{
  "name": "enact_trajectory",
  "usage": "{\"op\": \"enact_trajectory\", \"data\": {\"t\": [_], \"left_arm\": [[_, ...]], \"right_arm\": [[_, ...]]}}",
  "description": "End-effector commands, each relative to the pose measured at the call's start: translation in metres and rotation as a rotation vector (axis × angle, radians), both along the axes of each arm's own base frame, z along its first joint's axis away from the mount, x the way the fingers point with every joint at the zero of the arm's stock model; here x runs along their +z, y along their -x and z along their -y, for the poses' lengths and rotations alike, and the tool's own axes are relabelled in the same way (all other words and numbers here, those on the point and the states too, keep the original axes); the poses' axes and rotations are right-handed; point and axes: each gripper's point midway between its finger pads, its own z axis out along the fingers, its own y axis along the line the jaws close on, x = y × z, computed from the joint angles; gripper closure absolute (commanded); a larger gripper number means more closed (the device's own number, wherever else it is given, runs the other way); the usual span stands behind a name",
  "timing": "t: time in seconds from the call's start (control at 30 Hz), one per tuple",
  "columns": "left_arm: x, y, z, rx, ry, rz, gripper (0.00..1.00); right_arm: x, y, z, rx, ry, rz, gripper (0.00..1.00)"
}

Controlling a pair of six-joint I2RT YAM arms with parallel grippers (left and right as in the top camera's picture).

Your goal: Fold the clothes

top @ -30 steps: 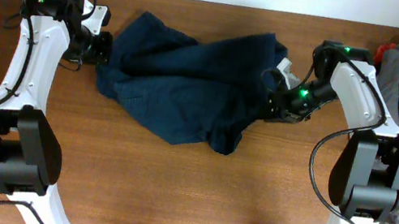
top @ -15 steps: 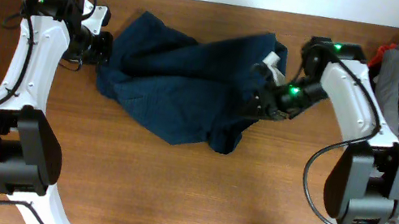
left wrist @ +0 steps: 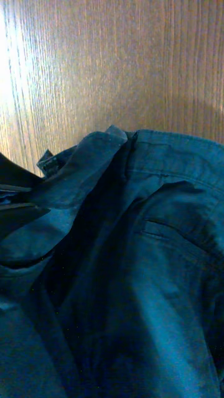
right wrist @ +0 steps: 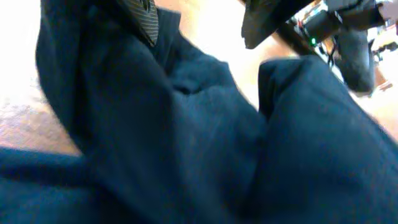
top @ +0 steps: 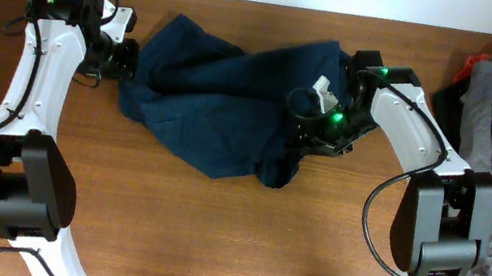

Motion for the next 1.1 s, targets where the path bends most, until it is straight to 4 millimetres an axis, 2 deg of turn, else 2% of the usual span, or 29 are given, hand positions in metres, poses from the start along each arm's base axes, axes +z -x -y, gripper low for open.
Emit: {"op": "enact_trajectory", "data": {"t": [0.0, 0.1, 0.23, 0.47, 0.77, 1.0, 1.07], "left_arm": [[0.014, -0.004, 0.000, -0.001, -0.006, 0.038, 0.99], [0.014, -0.004, 0.000, -0.001, -0.006, 0.038, 0.99], [0.015, -0.005, 0.000, -0.001, -0.007, 0.041, 0.99], [0.015, -0.005, 0.000, -0.001, -0.007, 0.044, 0.99], [0.015, -0.005, 0.000, -0.001, -0.007, 0.043, 0.99], [0.015, -0.005, 0.000, -0.001, -0.007, 0.042, 0.99], [0.015, -0.005, 0.000, -0.001, -0.007, 0.042, 0.99]], "right_arm": [[0.000, 0.004, 0.005, -0.039, 0.050, -0.022, 0.50], [-0.005, 0.015, 0.013, -0.032, 0.117, -0.063, 0.50], [-0.004, 0.027, 0.013, -0.020, 0.127, -0.110, 0.50], [0.000, 0.038, -0.014, 0.032, 0.081, -0.120, 0.49], [-0.009, 0.032, -0.055, -0.042, 0.089, -0.116, 0.45], [-0.038, 0.026, -0.049, -0.177, 0.134, -0.143, 0.41], [-0.043, 0.026, -0.055, -0.178, 0.091, -0.141, 0.41]]}}
